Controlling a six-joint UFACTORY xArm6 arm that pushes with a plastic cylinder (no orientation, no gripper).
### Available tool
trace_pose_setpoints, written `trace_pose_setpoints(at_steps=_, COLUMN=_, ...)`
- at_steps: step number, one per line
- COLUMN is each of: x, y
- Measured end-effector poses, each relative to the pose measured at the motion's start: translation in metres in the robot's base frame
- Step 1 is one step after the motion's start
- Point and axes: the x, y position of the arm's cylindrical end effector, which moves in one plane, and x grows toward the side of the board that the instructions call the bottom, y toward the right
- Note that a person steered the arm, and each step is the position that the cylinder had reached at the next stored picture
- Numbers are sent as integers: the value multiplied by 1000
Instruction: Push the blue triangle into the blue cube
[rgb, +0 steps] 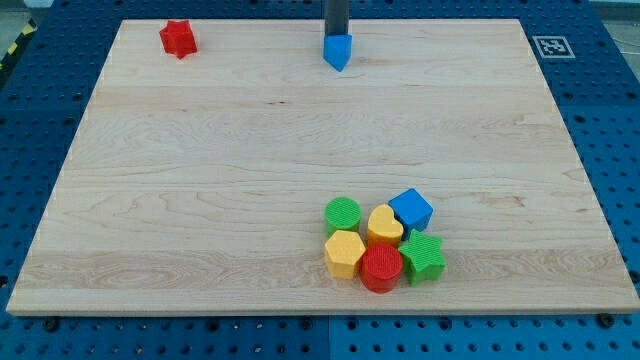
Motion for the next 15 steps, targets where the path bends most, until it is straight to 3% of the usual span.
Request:
trace_pose_setpoints(at_steps=9, x=78, y=26)
trace_pose_setpoints(at_steps=11, x=60, y=-6)
trace_pose_setpoints(at_steps=15, x=132, y=3)
